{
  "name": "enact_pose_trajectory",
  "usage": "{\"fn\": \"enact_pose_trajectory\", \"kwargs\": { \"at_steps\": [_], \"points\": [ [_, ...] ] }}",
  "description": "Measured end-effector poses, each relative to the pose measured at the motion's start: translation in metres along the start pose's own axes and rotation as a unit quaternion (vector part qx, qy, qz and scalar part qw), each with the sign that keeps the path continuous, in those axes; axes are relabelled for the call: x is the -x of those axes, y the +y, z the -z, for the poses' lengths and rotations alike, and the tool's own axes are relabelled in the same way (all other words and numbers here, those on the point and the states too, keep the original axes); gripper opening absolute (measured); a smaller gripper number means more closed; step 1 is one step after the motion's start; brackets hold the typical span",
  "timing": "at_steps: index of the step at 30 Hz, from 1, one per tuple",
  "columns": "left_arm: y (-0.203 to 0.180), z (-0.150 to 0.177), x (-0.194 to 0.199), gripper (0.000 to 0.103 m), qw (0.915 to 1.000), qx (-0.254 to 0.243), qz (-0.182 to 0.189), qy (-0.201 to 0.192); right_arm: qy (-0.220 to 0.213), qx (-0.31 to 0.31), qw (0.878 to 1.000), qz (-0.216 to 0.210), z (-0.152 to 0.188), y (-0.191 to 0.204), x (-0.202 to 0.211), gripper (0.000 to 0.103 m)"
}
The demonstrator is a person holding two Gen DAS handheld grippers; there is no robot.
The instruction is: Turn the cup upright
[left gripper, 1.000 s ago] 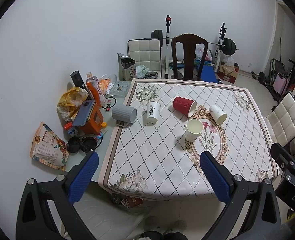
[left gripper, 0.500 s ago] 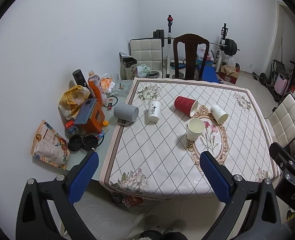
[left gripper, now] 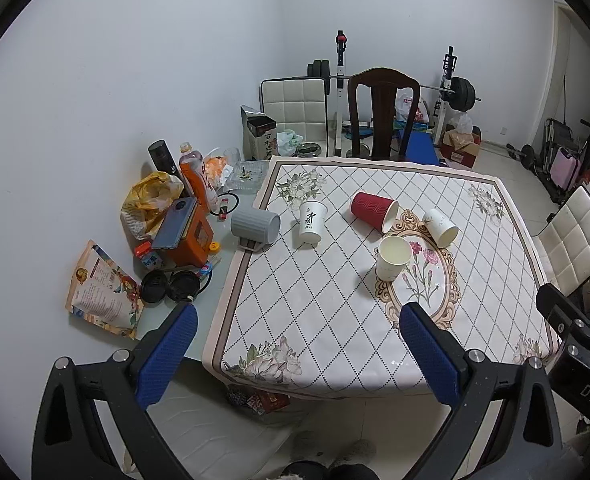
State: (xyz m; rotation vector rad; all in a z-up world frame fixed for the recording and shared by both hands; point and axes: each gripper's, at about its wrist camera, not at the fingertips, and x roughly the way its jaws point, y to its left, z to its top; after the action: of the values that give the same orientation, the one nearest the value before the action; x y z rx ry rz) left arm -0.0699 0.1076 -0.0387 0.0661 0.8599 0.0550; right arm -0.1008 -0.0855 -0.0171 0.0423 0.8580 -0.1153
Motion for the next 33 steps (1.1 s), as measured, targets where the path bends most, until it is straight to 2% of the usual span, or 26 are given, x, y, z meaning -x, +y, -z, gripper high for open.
{"fn": "enact_pose_trajectory", "kwargs": {
  "at_steps": [33],
  "points": [
    [-0.0005, 0.0017, 0.0024, 0.103, 1.0000, 0.003, -0.002, 0.001, 0.001, -0.004, 1.000, 0.001, 0.0039, -0.0026, 0.0018, 0.103]
  ]
}}
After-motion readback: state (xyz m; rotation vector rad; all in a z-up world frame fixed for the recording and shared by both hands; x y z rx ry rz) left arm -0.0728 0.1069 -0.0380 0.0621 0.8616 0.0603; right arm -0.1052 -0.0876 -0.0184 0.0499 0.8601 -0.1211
